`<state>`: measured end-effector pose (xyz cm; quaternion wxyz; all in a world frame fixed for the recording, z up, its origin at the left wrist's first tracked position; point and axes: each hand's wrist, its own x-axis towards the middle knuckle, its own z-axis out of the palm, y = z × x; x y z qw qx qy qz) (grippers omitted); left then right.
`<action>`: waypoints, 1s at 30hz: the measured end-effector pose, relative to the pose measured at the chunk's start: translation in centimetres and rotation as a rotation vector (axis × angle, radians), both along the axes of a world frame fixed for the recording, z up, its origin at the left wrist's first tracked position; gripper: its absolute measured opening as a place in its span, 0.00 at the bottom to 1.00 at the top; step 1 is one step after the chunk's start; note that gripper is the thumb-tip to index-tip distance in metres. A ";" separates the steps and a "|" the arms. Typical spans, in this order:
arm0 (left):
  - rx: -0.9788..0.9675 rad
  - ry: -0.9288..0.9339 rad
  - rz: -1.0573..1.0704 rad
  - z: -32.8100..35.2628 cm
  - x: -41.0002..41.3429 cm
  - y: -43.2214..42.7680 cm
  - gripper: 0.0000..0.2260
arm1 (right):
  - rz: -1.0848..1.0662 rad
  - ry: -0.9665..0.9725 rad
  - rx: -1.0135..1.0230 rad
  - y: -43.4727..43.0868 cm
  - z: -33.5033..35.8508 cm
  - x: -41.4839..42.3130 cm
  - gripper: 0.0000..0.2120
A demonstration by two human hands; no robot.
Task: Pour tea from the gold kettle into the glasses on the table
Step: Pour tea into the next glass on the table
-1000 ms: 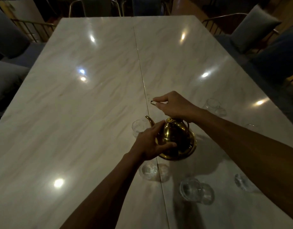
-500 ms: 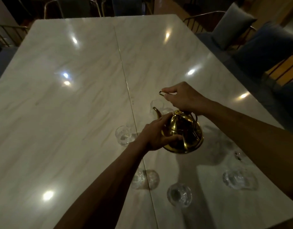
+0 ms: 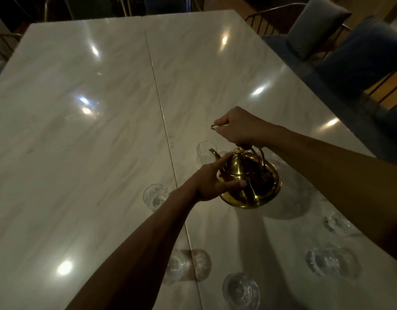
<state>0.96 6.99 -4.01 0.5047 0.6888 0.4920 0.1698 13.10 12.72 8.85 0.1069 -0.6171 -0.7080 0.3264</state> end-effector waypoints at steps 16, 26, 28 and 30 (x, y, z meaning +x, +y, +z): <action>-0.044 -0.086 0.011 -0.8 -0.4 1.9 0.38 | -0.047 -0.076 -0.176 4.0 -1.4 -1.5 0.14; -0.037 -0.099 -0.008 -0.6 0.1 2.2 0.38 | -0.039 -0.092 -0.236 5.0 -1.4 -1.4 0.16; -0.038 -0.105 -0.001 -0.7 0.1 2.2 0.38 | -0.032 -0.111 -0.218 5.3 -1.3 -1.4 0.16; -0.044 -0.102 0.005 -0.8 0.0 2.3 0.38 | -0.030 -0.126 -0.212 5.2 -0.9 -1.7 0.16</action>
